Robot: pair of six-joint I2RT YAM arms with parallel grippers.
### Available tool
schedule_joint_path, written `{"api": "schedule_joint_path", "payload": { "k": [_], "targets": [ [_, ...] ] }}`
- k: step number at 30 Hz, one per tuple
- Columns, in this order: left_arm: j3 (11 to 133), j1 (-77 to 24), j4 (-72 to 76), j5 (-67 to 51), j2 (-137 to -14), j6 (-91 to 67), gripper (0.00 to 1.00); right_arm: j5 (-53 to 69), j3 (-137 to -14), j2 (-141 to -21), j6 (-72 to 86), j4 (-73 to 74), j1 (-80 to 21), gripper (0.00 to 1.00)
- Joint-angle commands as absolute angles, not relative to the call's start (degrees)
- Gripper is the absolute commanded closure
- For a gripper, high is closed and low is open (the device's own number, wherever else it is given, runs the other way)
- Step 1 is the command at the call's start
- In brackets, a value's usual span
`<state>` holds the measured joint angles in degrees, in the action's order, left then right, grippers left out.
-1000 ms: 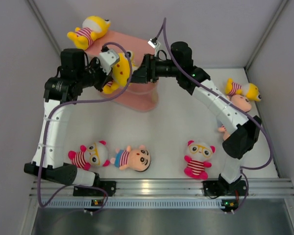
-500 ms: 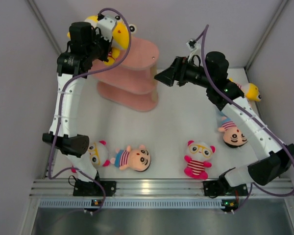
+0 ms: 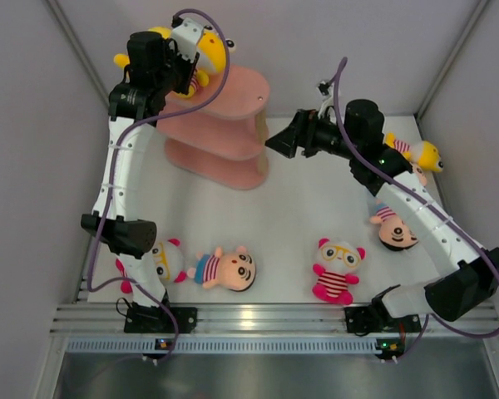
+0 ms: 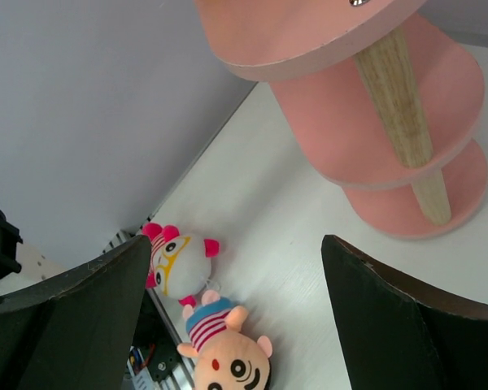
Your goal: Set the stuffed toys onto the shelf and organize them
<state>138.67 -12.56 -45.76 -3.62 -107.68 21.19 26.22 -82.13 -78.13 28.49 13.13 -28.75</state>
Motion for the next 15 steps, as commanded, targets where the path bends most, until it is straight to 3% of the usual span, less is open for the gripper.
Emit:
{"api": "schedule_joint_path", "payload": {
  "k": [1, 3, 5, 15],
  "targets": [
    [139.57, -12.48, -45.09, -1.67, -108.64, 21.53, 0.64, 26.10, -81.83, -76.99, 27.86, 11.16, -28.83, 0.14],
    [139.13, -12.48, -45.09, -2.11, -108.28, 21.01, 0.59, 25.93, -81.56, -76.82, 27.69, 11.43, -28.74, 0.14],
    [139.22, -12.48, -44.56, -2.28, -107.41, 20.74, 0.41, 25.14, -81.39, -76.12, 27.16, 11.86, -28.74, 0.13],
    [139.04, -12.48, -41.92, -3.43, -103.63, 19.69, 0.25, 17.68, -77.35, -68.92, 24.00, 18.45, -22.34, 0.05]
  ]
}}
